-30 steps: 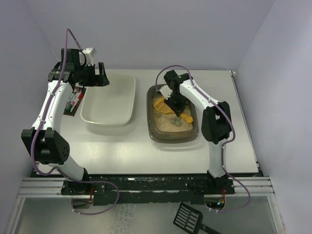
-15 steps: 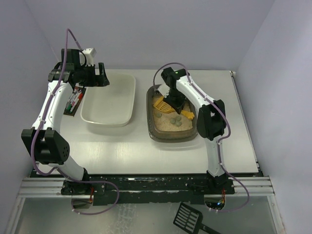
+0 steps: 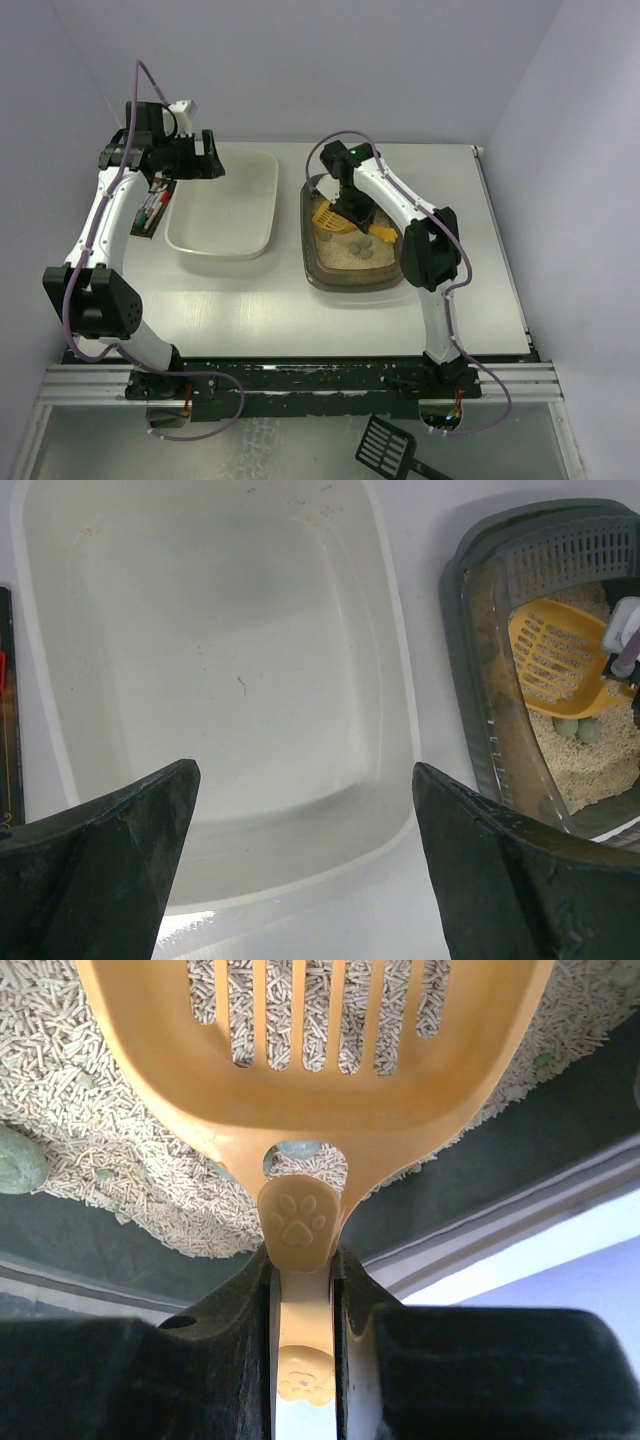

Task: Clean the litter box

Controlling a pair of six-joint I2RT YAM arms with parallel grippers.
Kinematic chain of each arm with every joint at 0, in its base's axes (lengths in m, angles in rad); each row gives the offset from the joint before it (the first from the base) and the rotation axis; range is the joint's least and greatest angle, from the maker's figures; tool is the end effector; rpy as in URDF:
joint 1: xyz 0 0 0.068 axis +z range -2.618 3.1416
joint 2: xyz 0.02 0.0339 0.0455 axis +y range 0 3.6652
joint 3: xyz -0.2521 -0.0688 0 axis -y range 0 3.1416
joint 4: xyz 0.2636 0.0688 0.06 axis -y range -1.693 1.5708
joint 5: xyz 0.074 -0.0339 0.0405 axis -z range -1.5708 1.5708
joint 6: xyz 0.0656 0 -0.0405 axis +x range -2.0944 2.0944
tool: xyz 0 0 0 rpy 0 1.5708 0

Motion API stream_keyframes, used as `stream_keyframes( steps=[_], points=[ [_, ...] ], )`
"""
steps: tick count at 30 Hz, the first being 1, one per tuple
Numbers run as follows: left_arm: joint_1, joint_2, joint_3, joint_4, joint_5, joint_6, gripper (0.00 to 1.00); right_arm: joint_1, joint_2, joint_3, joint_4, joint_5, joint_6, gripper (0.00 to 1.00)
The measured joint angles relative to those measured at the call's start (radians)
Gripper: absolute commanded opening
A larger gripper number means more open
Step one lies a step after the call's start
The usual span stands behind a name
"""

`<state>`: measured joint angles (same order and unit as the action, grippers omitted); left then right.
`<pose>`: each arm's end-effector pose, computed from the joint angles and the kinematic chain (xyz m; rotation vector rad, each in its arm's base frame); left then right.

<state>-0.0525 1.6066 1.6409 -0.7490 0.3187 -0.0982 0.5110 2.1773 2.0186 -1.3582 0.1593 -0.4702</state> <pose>0.3917 -0.0412 0.3451 0.1148 2.2779 -0.4427 0.3897 0.2066 0.1997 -1.4430 2.7154 -0.2437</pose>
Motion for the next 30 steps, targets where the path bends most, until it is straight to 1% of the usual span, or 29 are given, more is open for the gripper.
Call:
stream_keyframes(
  steps=[7, 10, 13, 17, 21, 24, 27, 30],
  points=[
    [-0.005, 0.011, 0.005, 0.002, 0.005, -0.077, 0.99, 0.032, -0.065, 0.000, -0.006, 0.036, 0.015, 0.00],
    [-0.014, 0.035, 0.006, 0.019, 0.039, -0.129, 0.99, 0.045, -0.116, -0.005, -0.005, 0.048, 0.025, 0.00],
    [-0.035, 0.063, 0.007, 0.029, 0.077, -0.167, 0.99, 0.055, -0.184, -0.044, -0.004, 0.054, 0.030, 0.00],
    [-0.098, 0.128, 0.056, 0.025, 0.098, -0.191, 0.99, 0.061, -0.261, -0.102, -0.009, 0.060, 0.040, 0.00],
    [-0.176, 0.182, 0.126, 0.024, 0.102, -0.204, 0.99, 0.058, -0.281, -0.122, -0.010, 0.066, 0.046, 0.00],
    [-0.227, 0.202, 0.144, 0.043, 0.116, -0.243, 0.99, 0.050, -0.283, -0.121, -0.009, 0.065, 0.050, 0.00],
    [-0.256, 0.196, 0.079, 0.178, 0.175, -0.354, 0.99, 0.036, -0.283, -0.101, -0.003, 0.045, 0.052, 0.00],
    [-0.266, 0.203, -0.011, 0.322, 0.229, -0.483, 0.99, 0.002, -0.290, -0.042, 0.021, -0.037, 0.051, 0.00]
  ],
)
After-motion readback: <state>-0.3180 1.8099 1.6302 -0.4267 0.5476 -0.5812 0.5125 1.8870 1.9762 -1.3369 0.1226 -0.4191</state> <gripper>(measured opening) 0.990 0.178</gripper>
